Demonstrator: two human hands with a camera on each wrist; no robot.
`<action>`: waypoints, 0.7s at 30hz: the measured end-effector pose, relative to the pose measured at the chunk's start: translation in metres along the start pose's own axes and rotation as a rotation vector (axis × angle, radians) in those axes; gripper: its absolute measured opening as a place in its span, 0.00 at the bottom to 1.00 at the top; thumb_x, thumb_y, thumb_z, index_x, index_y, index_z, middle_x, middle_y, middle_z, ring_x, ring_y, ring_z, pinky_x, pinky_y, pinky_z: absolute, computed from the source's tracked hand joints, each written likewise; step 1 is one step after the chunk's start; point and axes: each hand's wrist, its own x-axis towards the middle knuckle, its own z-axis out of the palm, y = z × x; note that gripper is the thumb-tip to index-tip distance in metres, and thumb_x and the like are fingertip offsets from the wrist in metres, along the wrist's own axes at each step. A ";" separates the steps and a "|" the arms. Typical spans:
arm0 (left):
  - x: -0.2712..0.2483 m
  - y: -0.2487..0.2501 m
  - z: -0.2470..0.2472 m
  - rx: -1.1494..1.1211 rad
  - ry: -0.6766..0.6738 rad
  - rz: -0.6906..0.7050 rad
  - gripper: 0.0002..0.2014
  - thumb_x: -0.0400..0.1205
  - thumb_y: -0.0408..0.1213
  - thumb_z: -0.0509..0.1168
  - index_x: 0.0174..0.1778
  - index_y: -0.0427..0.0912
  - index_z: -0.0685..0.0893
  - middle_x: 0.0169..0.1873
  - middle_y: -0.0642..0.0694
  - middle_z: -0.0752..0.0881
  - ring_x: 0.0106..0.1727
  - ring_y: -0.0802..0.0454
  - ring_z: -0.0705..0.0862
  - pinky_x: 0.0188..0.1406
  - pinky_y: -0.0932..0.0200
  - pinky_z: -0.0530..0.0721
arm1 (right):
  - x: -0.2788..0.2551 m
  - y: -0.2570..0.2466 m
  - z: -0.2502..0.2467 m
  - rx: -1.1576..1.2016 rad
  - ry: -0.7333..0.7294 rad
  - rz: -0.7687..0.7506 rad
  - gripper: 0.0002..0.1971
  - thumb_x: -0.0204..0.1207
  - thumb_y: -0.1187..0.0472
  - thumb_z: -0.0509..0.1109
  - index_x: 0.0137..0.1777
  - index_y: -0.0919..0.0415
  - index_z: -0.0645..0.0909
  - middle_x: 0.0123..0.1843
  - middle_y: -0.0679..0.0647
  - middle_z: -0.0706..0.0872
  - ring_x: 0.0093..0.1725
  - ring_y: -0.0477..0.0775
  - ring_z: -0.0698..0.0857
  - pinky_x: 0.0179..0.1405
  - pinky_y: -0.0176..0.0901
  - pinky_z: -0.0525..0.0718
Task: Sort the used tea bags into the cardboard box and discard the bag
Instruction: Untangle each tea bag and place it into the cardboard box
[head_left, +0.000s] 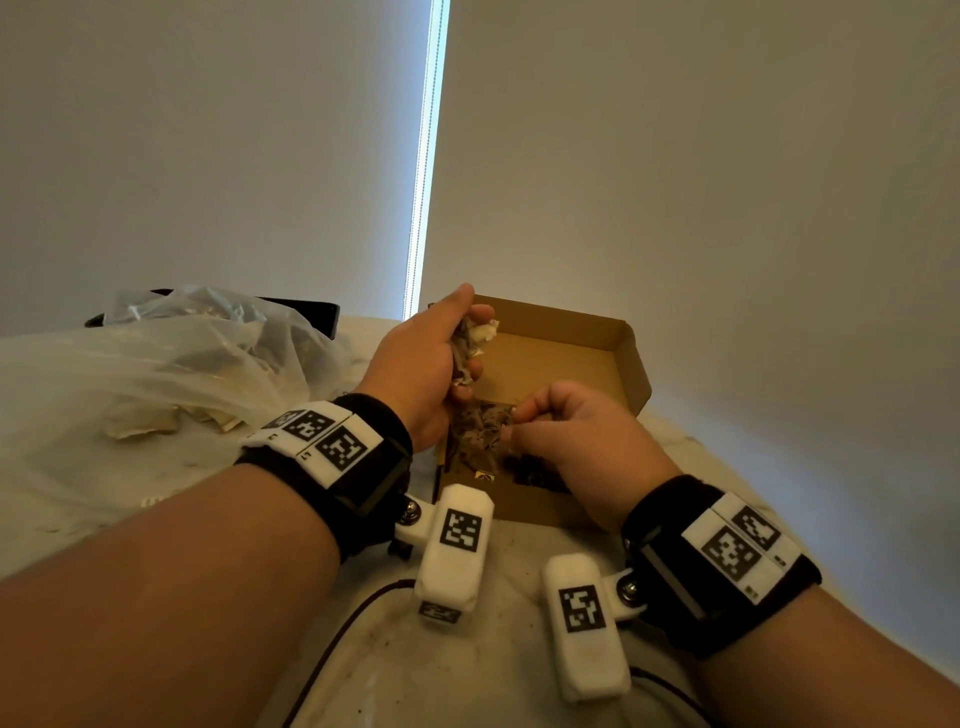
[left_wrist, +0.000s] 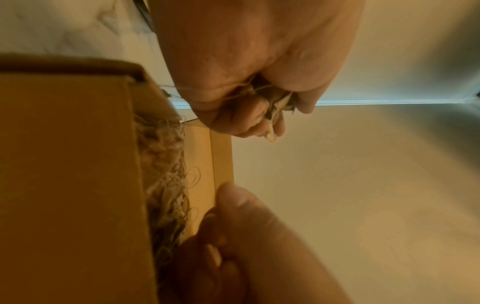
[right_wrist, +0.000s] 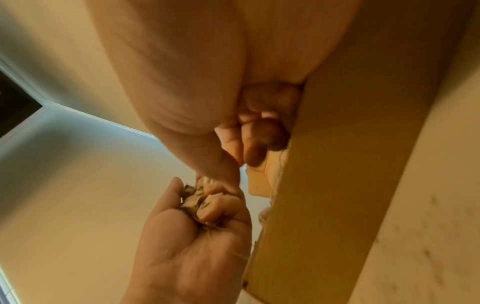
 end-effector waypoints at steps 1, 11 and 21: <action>-0.001 0.000 0.001 -0.008 -0.022 -0.013 0.18 0.86 0.55 0.63 0.49 0.45 0.90 0.38 0.49 0.85 0.28 0.58 0.77 0.19 0.67 0.69 | 0.001 0.001 -0.003 -0.024 -0.047 0.002 0.08 0.74 0.60 0.79 0.49 0.54 0.85 0.39 0.49 0.92 0.38 0.45 0.91 0.36 0.34 0.88; -0.010 0.000 0.001 -0.013 -0.302 -0.195 0.17 0.86 0.44 0.60 0.60 0.39 0.88 0.41 0.44 0.86 0.29 0.55 0.76 0.17 0.69 0.65 | 0.003 0.009 -0.017 0.563 0.133 0.032 0.06 0.82 0.57 0.69 0.52 0.59 0.82 0.42 0.57 0.84 0.30 0.50 0.78 0.24 0.41 0.75; -0.014 -0.001 0.004 0.160 -0.500 -0.227 0.20 0.86 0.47 0.60 0.71 0.46 0.84 0.48 0.38 0.85 0.30 0.55 0.78 0.17 0.69 0.68 | 0.008 0.013 -0.010 0.565 0.226 -0.075 0.09 0.79 0.56 0.74 0.58 0.56 0.87 0.54 0.60 0.92 0.48 0.63 0.90 0.40 0.49 0.85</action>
